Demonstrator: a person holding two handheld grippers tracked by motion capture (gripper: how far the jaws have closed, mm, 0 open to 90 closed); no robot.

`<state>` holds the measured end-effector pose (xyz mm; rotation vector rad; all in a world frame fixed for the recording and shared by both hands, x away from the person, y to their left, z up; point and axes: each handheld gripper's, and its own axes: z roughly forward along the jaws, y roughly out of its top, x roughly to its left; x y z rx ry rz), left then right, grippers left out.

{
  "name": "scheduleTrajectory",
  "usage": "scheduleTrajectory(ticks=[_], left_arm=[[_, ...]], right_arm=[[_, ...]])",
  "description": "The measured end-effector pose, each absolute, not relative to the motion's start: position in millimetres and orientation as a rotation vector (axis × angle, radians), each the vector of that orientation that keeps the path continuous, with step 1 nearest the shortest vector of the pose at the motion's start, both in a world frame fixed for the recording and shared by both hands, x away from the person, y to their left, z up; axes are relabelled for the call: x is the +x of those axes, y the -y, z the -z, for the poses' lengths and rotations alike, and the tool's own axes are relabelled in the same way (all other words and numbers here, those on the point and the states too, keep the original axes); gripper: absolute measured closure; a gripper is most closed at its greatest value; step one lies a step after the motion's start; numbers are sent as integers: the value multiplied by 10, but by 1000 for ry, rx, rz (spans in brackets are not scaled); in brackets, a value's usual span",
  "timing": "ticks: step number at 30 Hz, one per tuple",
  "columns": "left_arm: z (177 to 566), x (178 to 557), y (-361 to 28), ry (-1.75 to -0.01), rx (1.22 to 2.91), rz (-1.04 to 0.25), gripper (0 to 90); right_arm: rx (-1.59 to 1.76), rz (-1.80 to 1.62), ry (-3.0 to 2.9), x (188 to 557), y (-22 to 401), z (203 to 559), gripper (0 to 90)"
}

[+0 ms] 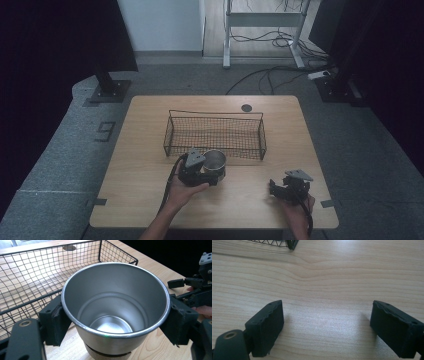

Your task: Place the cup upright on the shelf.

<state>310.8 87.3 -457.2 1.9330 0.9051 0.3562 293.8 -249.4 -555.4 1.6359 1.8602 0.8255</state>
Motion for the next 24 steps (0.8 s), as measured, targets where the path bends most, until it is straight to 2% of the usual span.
scheduleTrajectory(ticks=[24], left_arm=[[4517,3194,-933,-929,1908,-346,192]], right_arm=[[1636,-826,-1860,2938,2494,5554,115]])
